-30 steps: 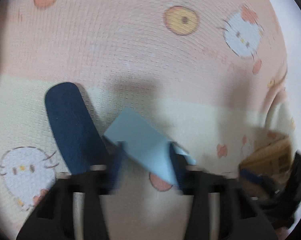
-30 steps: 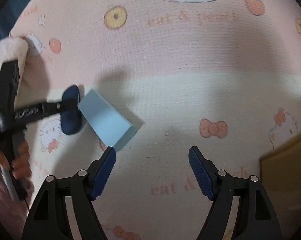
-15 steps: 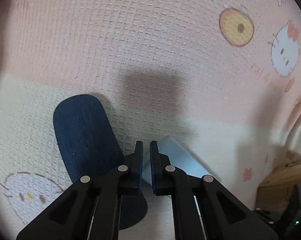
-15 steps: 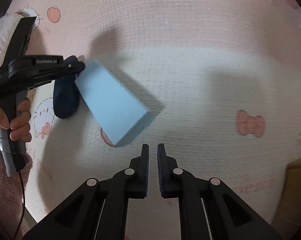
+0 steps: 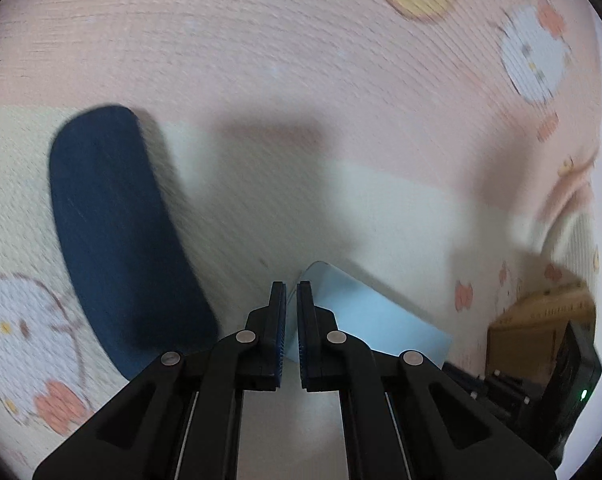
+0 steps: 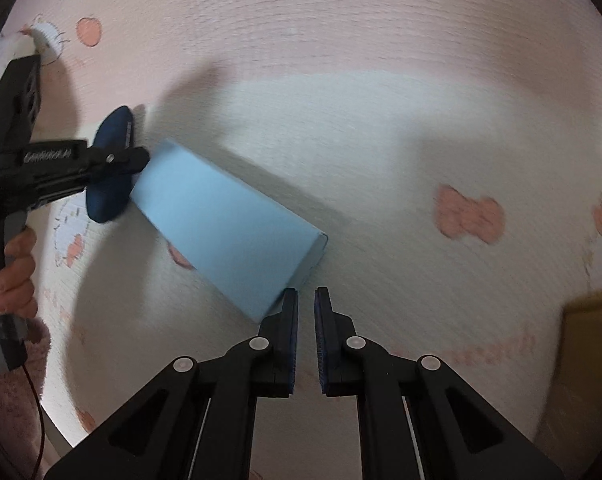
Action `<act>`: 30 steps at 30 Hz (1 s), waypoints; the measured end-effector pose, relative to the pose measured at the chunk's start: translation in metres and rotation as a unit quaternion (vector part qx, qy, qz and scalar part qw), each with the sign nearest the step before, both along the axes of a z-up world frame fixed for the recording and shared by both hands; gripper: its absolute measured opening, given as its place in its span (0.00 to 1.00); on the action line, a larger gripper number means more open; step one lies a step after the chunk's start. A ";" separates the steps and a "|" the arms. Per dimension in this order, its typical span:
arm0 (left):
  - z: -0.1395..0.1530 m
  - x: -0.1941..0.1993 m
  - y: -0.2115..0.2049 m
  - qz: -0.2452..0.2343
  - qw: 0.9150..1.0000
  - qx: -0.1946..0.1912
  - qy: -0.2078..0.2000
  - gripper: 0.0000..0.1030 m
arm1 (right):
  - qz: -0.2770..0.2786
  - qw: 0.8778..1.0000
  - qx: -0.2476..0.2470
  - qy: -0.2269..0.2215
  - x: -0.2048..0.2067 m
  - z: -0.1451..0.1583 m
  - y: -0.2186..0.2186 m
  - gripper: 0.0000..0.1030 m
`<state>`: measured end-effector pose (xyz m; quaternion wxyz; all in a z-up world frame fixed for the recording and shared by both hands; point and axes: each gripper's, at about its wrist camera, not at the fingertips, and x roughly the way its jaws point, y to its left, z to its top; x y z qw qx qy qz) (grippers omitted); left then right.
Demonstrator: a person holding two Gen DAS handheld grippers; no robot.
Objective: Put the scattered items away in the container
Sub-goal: 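Position the open right gripper around the light blue sponge block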
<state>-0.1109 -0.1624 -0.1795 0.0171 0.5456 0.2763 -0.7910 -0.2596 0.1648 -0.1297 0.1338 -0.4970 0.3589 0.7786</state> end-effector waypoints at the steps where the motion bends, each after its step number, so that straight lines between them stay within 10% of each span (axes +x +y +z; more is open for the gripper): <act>1: 0.000 -0.001 0.006 -0.006 1.000 -0.003 0.001 0.04 | -0.004 1.000 0.001 -0.004 0.005 -0.001 0.001 0.06; 19: -0.007 0.049 0.107 -0.075 0.997 -0.014 -0.016 0.00 | -0.049 0.997 0.024 -0.048 0.099 -0.017 0.006 0.06; 23: -0.003 0.064 0.105 -0.066 0.998 -0.018 0.006 0.08 | -0.075 0.997 -0.022 -0.016 0.117 -0.020 0.005 0.06; 26: 0.001 0.081 0.102 -0.073 0.997 0.003 0.022 0.37 | -0.060 0.998 -0.032 0.003 0.129 -0.020 -0.005 0.08; 30: 0.007 0.097 0.108 -0.091 0.994 -0.023 0.051 0.43 | -0.030 1.000 -0.004 0.008 0.136 -0.022 -0.021 0.37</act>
